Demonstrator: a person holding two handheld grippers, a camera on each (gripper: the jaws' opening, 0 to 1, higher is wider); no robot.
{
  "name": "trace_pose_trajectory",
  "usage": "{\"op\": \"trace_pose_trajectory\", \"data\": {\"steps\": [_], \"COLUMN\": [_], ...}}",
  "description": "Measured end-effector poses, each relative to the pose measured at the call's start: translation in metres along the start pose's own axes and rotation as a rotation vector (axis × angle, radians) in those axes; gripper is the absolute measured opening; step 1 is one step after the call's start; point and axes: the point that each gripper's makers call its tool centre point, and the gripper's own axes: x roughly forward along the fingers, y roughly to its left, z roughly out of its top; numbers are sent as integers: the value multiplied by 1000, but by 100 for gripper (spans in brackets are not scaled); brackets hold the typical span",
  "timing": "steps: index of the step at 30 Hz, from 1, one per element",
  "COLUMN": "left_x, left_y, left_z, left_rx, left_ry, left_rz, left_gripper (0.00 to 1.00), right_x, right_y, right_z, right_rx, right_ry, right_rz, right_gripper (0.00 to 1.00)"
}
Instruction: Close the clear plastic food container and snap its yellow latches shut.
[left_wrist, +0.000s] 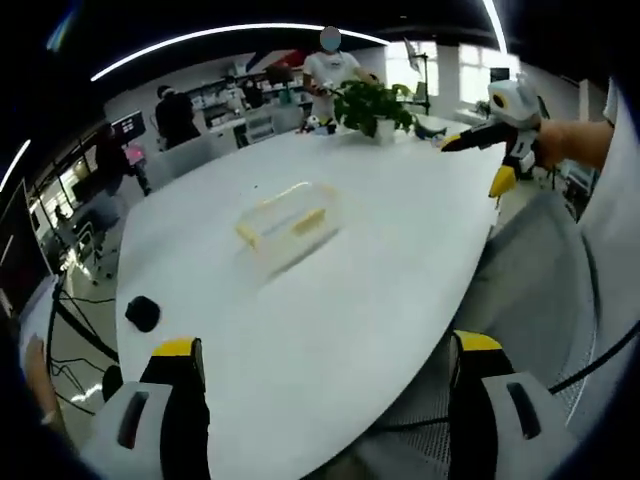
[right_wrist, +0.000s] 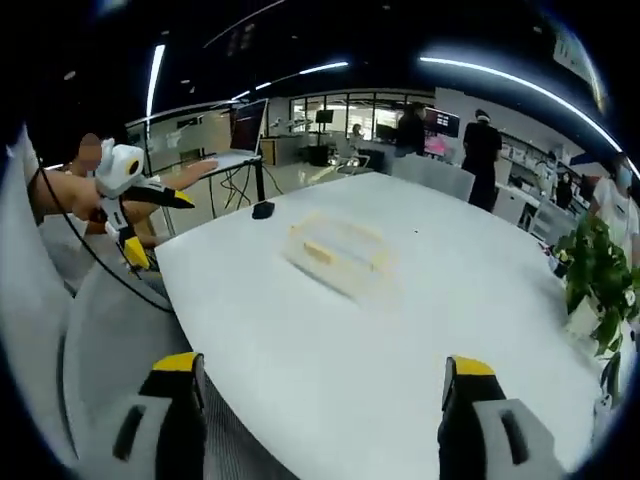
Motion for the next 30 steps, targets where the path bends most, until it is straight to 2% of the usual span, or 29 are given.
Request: {"op": "trace_pose_trajectory", "data": {"steps": [5, 9, 20, 30], "left_x": [-7, -10, -14, -16], "left_y": [-1, 2, 1, 0], "left_z": [-3, -3, -7, -10], "left_rx": [-9, -32, -38, -41], "left_ry": [-7, -13, -11, -13], "left_rz": [20, 25, 27, 33], "left_gripper": [99, 99, 99, 98], "right_x": [-11, -14, -11, -11], "right_y": [-3, -1, 4, 6], "right_z": [-2, -1, 2, -6], "right_rx": [43, 79, 79, 73], "right_ry": [-22, -36, -46, -28], "right_rz": [-21, -10, -3, -2], "right_gripper": [99, 99, 99, 99]}}
